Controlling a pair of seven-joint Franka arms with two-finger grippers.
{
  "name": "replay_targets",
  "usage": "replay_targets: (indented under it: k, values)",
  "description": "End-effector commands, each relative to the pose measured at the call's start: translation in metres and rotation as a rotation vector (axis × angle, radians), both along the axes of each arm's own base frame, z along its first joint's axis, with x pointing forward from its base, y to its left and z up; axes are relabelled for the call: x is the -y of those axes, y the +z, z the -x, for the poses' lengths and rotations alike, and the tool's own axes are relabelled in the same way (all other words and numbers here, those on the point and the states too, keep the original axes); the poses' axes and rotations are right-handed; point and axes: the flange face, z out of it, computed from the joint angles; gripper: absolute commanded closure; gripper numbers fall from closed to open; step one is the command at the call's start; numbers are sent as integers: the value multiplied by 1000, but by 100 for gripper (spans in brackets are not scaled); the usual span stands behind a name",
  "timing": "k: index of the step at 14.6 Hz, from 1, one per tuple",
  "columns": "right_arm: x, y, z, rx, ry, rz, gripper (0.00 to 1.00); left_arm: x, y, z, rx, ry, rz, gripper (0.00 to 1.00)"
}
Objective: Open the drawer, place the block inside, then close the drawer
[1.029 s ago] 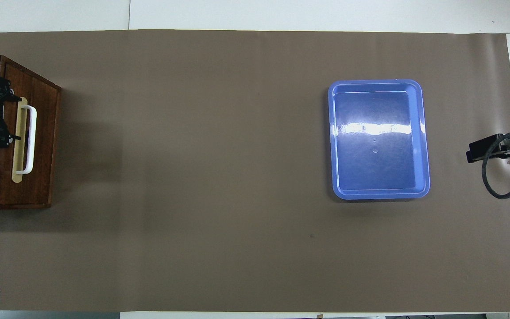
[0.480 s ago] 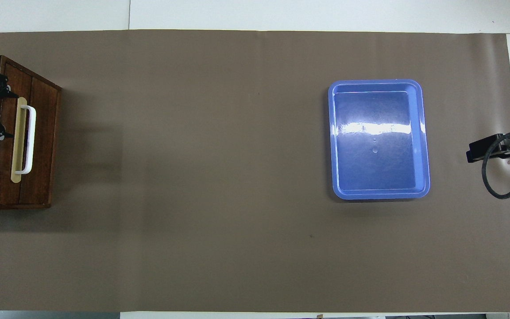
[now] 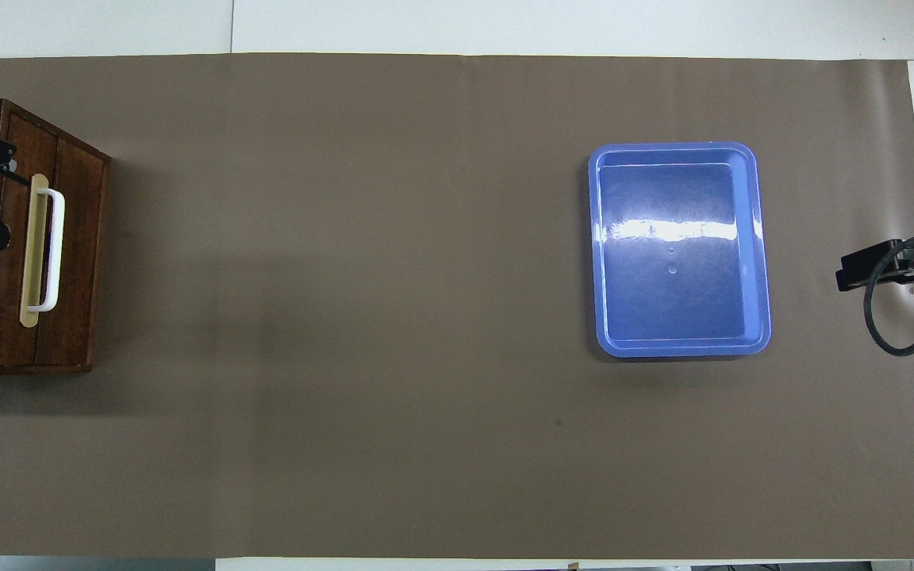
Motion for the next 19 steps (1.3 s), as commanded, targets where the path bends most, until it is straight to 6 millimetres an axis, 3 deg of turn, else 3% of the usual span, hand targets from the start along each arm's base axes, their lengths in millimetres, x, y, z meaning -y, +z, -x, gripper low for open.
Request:
replay_targets:
  k: [1, 4, 6, 12, 15, 19]
  values:
    - [3, 2, 4, -5, 21, 13, 0, 38, 8, 9, -51, -275, 20, 0]
    - [3, 2, 4, -5, 21, 13, 0, 55, 24, 29, -70, -468, 73, 0]
    - [3, 2, 4, -5, 21, 13, 0, 65, 19, 37, -116, -589, 95, 0]
    - [4, 2, 4, -4, 17, 13, 0, 71, 37, 60, -160, -643, 97, 0]
    - [8, 2, 4, -2, 9, 13, 0, 71, 31, 78, -206, -706, 116, 0]
    - [10, 2, 4, -2, 7, 13, 0, 75, 33, 63, -127, -729, 87, 0]
